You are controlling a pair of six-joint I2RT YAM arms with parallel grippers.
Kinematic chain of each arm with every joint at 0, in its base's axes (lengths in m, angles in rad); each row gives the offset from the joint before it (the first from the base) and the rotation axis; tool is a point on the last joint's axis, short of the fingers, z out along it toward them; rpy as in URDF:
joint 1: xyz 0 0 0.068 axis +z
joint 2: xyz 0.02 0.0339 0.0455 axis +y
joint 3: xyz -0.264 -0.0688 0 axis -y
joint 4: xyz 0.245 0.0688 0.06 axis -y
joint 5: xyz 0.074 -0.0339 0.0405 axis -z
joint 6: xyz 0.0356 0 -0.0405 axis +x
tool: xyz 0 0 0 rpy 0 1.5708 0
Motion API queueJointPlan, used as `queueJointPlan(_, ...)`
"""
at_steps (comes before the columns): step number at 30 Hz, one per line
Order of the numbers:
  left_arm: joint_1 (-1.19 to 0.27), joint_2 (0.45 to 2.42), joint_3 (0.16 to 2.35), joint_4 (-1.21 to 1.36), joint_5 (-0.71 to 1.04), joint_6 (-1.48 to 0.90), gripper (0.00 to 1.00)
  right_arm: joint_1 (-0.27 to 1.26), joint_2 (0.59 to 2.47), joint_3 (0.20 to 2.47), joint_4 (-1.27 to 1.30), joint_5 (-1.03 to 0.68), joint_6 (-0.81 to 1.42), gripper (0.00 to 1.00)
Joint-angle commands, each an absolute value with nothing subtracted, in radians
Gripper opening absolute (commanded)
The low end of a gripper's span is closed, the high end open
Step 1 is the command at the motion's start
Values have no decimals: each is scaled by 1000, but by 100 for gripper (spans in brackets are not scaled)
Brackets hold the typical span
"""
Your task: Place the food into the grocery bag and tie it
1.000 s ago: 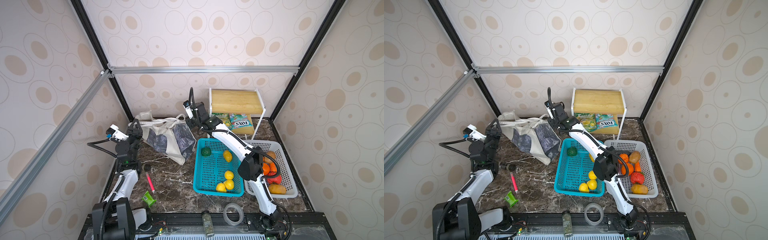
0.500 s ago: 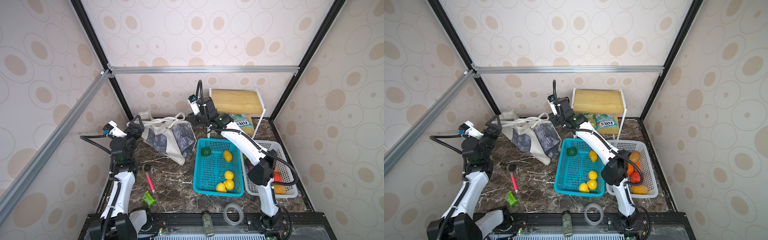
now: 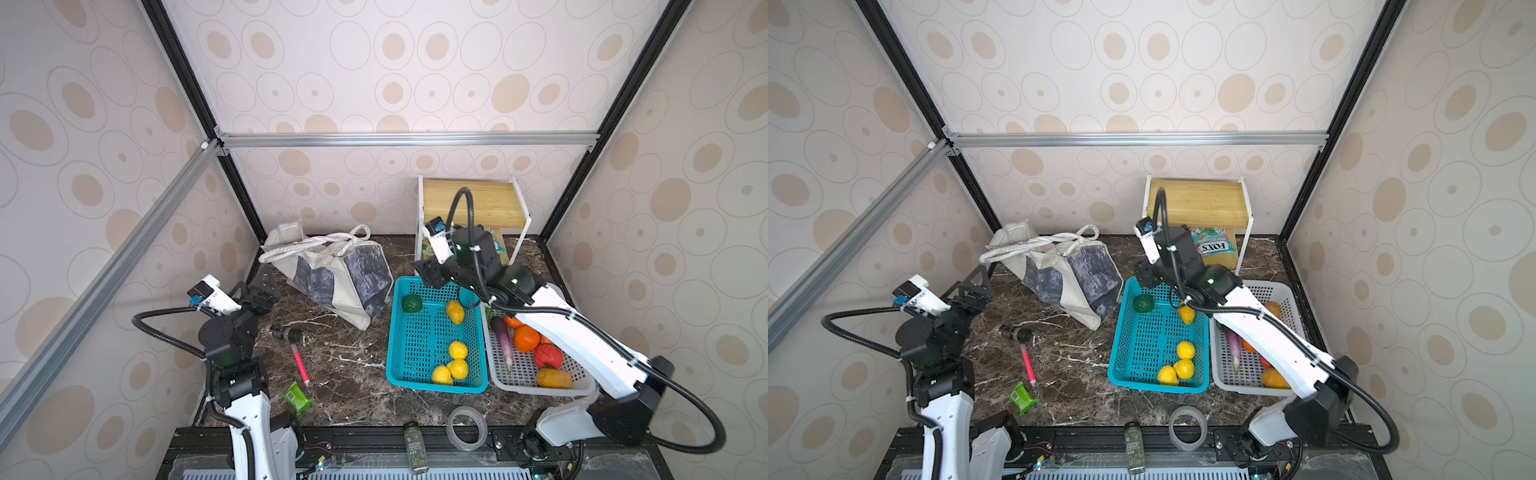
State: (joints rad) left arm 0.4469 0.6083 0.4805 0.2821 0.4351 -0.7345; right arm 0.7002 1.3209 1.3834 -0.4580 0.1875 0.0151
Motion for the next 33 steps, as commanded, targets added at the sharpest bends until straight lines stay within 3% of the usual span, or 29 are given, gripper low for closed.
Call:
queueJointPlan(1,440,568,387,250,390,-684,99,607,1168,1192,-391,254,121,92)
queueJointPlan(4,396,569,305,308,335,-678,99,483,1028,1023,-358,266,189,99)
queueJointPlan(8,223,568,223,364,62,-557,99,291,933,802,-272,256,297,100)
queueJointPlan(10,197,590,187,416,19,-562,99,194,923,712,-212,233,329,100)
queueJointPlan(17,-9,751,92,643,-365,-459,99,126,966,522,70,396,180,100)
queueJointPlan(25,-75,1026,144,912,-451,-235,99,93,1150,404,373,408,54,100)
queueJointPlan(33,-74,1285,113,1233,-377,-126,99,88,1260,345,612,297,60,100)
